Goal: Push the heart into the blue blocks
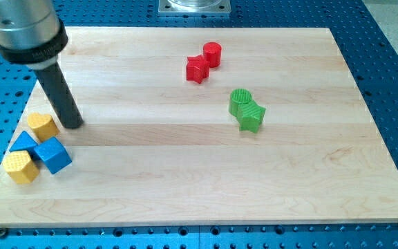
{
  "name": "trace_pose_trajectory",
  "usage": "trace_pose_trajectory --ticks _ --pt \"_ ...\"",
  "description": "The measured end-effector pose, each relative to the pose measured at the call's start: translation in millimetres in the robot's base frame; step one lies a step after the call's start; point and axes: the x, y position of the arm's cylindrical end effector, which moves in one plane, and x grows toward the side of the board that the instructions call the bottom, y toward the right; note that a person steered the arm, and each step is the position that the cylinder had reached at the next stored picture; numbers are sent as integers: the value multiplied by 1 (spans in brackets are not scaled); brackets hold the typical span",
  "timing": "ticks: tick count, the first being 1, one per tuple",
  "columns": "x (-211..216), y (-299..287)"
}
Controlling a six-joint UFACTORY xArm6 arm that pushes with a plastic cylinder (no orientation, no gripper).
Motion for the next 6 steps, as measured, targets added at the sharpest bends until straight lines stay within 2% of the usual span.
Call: trace_pose_trajectory --ticks 1,2,3,4,5,6 --pt "2 -48" --pt "31 -44" --pt "17 -52" --pt "-24 -5" --pt "-41 118" --pt "-76 220"
